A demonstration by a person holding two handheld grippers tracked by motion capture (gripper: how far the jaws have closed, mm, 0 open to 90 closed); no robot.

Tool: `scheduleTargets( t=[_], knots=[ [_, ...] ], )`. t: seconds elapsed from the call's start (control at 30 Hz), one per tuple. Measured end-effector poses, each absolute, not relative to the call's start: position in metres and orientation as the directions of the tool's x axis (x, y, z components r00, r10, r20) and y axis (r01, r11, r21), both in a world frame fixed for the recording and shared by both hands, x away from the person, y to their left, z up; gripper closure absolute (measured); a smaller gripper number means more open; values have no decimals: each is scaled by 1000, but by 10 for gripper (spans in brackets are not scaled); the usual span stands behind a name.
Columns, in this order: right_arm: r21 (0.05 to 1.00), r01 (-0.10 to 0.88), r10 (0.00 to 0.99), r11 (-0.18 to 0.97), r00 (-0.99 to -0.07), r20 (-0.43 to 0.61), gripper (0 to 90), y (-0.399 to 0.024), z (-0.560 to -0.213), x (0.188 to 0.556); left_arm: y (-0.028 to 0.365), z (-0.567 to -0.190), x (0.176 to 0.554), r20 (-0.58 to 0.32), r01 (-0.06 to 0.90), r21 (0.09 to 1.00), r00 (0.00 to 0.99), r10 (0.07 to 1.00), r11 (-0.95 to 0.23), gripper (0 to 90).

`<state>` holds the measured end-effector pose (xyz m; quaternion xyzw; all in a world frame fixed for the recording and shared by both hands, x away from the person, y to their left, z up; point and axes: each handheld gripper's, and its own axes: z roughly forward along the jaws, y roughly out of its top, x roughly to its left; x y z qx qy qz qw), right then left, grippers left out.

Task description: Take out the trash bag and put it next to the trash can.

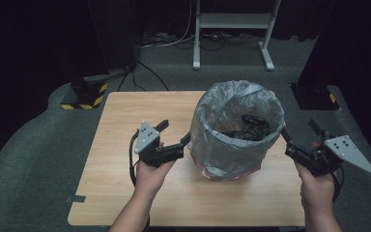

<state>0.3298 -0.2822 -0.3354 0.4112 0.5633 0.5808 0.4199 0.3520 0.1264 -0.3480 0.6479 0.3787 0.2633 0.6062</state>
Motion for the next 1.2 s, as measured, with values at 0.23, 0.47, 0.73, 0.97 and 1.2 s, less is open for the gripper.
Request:
scheduleTargets(
  t=[0.23,0.47,0.73,0.97,1.2],
  knots=[
    [1000,15,934,-2,-358,7,142,-271,-319,350,99,-321,376,-122,178,984,592,796,19,221],
    [984,171,945,56,-328,4,297,-258,-305,374,78,-310,398,-143,272,962,545,826,-13,395],
    [937,343,957,69,-287,34,671,-256,-304,389,68,-313,405,-151,316,949,487,860,-12,620],
    [945,305,971,121,-233,-49,829,-251,-300,386,68,-308,399,-83,252,967,449,889,-38,886],
    [972,210,969,103,-240,-51,900,-248,-300,378,72,-306,391,-104,186,982,479,872,15,897]
  ],
)
